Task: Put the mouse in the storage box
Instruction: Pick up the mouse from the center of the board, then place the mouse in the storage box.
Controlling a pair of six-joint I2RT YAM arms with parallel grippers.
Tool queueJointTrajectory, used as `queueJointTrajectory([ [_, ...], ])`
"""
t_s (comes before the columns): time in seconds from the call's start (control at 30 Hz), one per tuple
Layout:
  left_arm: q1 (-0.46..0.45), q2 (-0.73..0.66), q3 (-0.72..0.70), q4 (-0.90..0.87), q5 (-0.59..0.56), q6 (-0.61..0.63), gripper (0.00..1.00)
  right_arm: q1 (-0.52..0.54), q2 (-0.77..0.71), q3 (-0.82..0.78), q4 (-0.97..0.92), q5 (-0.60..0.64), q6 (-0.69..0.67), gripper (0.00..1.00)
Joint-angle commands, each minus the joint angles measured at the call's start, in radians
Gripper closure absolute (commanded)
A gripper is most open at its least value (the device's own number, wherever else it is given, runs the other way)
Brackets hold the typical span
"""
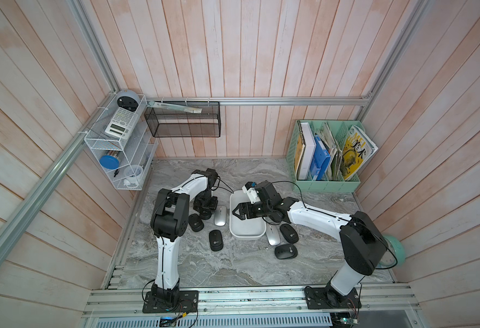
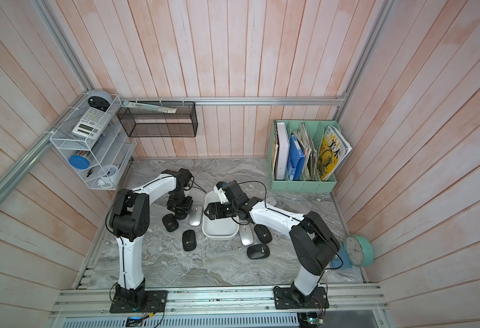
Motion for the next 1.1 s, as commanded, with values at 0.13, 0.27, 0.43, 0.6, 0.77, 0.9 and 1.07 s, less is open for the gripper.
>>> queueJointTrajectory([
  [0.13, 0.004, -0.092, 0.001, 0.011, -0.027, -0.063, 0.6, -0.013, 0.005, 0.042, -0.001, -0.02, -0.028, 0.18],
  [0.27, 0.005, -0.125, 0.016, -0.018, -0.037, -0.08, 0.6, -0.013, -0.009, 0.033, -0.007, -0.024, -0.028, 0.18],
  [0.43, -0.006, -0.211, 0.003, -0.034, -0.038, -0.122, 0.6, -0.024, -0.047, 0.003, 0.003, -0.011, -0.031, 0.18],
  [0.6, -0.044, -0.316, -0.038, -0.024, 0.018, -0.175, 0.6, -0.067, -0.095, -0.024, -0.043, -0.001, -0.074, 0.18],
  [0.77, -0.134, -0.341, -0.028, 0.01, 0.129, -0.243, 0.6, -0.156, -0.197, -0.102, -0.054, -0.017, -0.071, 0.17],
  [0.9, -0.219, -0.3, 0.019, 0.049, 0.182, -0.299, 0.61, -0.238, -0.309, -0.188, -0.109, 0.035, -0.07, 0.17],
  [1.07, -0.301, -0.21, 0.113, 0.044, 0.191, -0.327, 0.6, -0.299, -0.446, -0.302, -0.145, 0.087, -0.058, 0.17],
])
